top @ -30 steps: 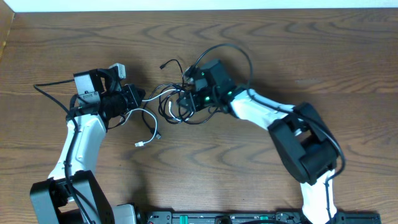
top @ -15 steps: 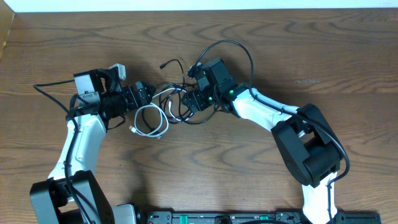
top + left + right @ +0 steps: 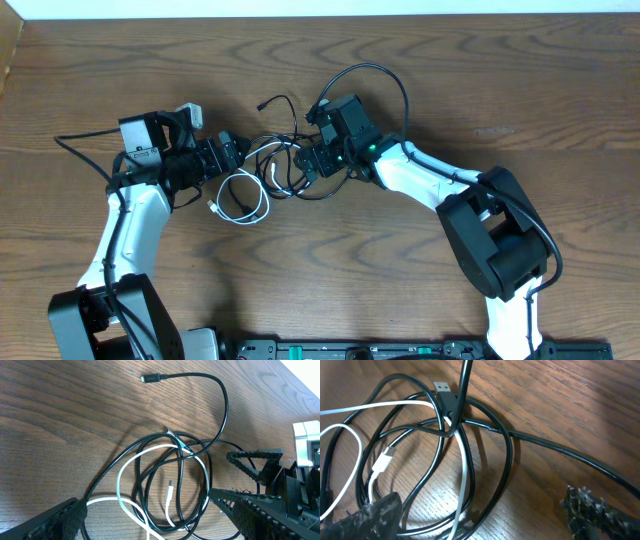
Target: Untangle cables
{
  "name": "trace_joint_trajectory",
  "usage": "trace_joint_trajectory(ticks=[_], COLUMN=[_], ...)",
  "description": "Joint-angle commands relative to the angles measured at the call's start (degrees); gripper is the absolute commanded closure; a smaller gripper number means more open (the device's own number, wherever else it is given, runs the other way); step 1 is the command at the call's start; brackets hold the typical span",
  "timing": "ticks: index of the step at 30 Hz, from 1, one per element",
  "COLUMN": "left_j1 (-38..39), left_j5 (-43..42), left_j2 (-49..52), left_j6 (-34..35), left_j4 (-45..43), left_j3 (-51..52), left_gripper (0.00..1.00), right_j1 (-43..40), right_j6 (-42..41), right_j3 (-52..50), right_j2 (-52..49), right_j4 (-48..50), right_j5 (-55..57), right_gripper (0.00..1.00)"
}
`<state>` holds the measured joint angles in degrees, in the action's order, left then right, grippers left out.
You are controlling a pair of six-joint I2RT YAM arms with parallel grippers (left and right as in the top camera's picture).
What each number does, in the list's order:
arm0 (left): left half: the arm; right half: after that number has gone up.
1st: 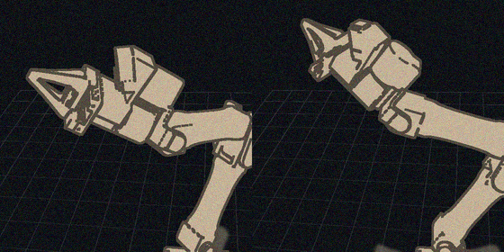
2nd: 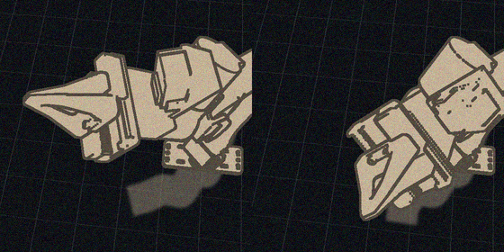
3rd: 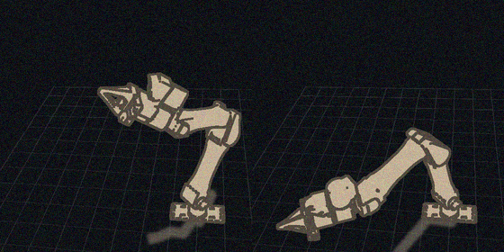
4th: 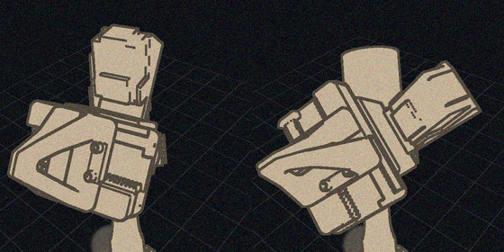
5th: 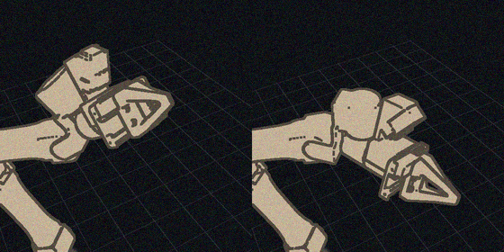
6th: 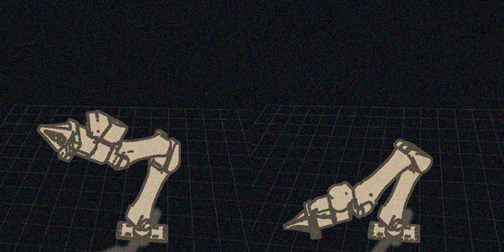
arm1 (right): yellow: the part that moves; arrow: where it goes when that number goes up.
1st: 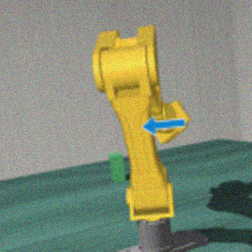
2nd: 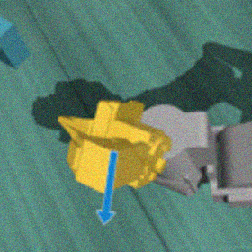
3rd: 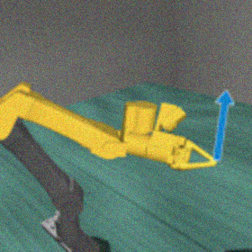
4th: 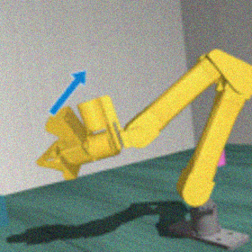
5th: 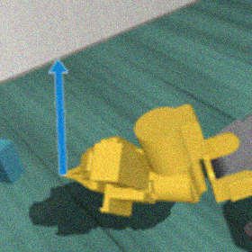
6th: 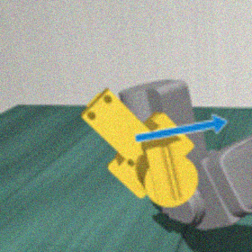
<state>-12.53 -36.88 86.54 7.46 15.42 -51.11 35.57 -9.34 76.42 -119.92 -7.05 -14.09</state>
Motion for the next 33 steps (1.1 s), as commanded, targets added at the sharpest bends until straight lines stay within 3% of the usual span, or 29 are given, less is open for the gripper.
trace_joint_trajectory(ticks=[1, 7, 8, 11, 13, 16, 21, 26, 33], left_j1=[0.1, 0.1, 0.1, 0.1, 0.1, 0.1, 0.1, 0.1, 0.1], left_j5=[0.5, 0.5, 0.5, 0.5, 0.5, 0.5, 0.5, 0.5, 0.5], left_j2=[0.4, 0.4, 0.4, 0.4, 0.4, 0.4, 0.4, 0.4, 0.4], left_j6=[-0.3, -0.3, -0.3, -0.3, -0.3, -0.3, -0.3, -0.3, -0.3], left_j4=[0.2, 0.2, 0.2, 0.2, 0.2, 0.2, 0.2, 0.2, 0.2], left_j3=[0.0, 0.0, 0.0, 0.0, 0.0, 0.0, 0.0, 0.0, 0.0], left_gripper=[0.02, 0.02, 0.02, 0.02, 0.02, 0.02, 0.02, 0.02, 0.02], right_j1=[0.2, 0.1, 0.1, 0.0, 0.1, 0.5, 1.7, 3.1, 3.7], right_j6=[0.9, 0.9, 0.9, 0.9, 0.9, 2.4, 3.8, 3.9, 3.9], right_j3=[0.3, 0.3, 0.3, 0.3, 0.3, 0.3, 0.3, 0.3, 0.3], right_j2=[1.0, 1.1, 1.1, 1.1, 1.0, 0.6, -1.5, -3.7, -4.0], right_j4=[-0.1, 0.5, 0.9, 1.5, 1.4, 1.6, 2.2, 3.6, 3.9], right_j5=[0.7, 0.6, 0.6, 0.7, 2.0, 5.4, 6.4, 7.4, 13.9], right_gripper=[0.01, 0.01, 0.09, 0.76, 0.99, 0.99, 0.67, 0.64, 0.72])
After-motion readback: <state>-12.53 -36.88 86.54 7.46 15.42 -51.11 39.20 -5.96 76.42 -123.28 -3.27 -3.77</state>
